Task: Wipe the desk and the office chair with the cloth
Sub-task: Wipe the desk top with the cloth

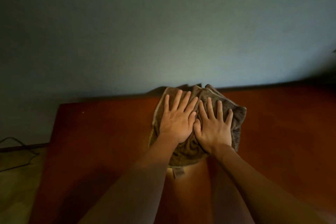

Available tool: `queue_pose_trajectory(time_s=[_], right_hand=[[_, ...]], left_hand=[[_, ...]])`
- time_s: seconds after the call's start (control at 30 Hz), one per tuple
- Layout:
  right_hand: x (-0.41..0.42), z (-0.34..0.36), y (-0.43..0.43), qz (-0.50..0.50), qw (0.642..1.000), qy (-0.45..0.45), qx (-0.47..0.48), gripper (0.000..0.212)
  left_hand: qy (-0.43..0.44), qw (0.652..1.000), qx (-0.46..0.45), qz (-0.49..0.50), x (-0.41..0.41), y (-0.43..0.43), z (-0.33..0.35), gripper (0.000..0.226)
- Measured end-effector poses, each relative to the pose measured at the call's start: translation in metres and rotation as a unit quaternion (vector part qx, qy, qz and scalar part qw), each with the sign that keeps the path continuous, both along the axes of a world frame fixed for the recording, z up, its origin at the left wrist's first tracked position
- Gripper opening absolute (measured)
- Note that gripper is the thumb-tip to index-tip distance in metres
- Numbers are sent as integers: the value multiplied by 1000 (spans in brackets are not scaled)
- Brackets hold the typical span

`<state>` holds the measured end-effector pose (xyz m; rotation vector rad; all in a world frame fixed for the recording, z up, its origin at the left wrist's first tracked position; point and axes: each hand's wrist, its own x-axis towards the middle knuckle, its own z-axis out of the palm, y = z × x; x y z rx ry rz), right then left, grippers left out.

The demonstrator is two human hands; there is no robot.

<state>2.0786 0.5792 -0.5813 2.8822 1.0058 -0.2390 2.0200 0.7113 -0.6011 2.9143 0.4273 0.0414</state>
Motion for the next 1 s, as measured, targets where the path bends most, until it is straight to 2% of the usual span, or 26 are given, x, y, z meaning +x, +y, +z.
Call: queue_pose_trajectory(time_s=[0.37, 0.73, 0.87, 1.0], right_hand=[[-89, 1, 101, 79, 997, 7, -2, 73], [-173, -1, 184, 143, 990, 4, -6, 73], [-200, 1, 219, 178, 984, 9, -14, 72], [-227, 1, 250, 205, 979, 18, -7, 78]], left_hand=[[-18, 998, 6, 63, -109, 92, -5, 57], [6, 993, 6, 115, -204, 163, -2, 57], [11, 986, 12, 164, -240, 190, -2, 60], [2, 968, -26, 251, -270, 203, -8, 56]])
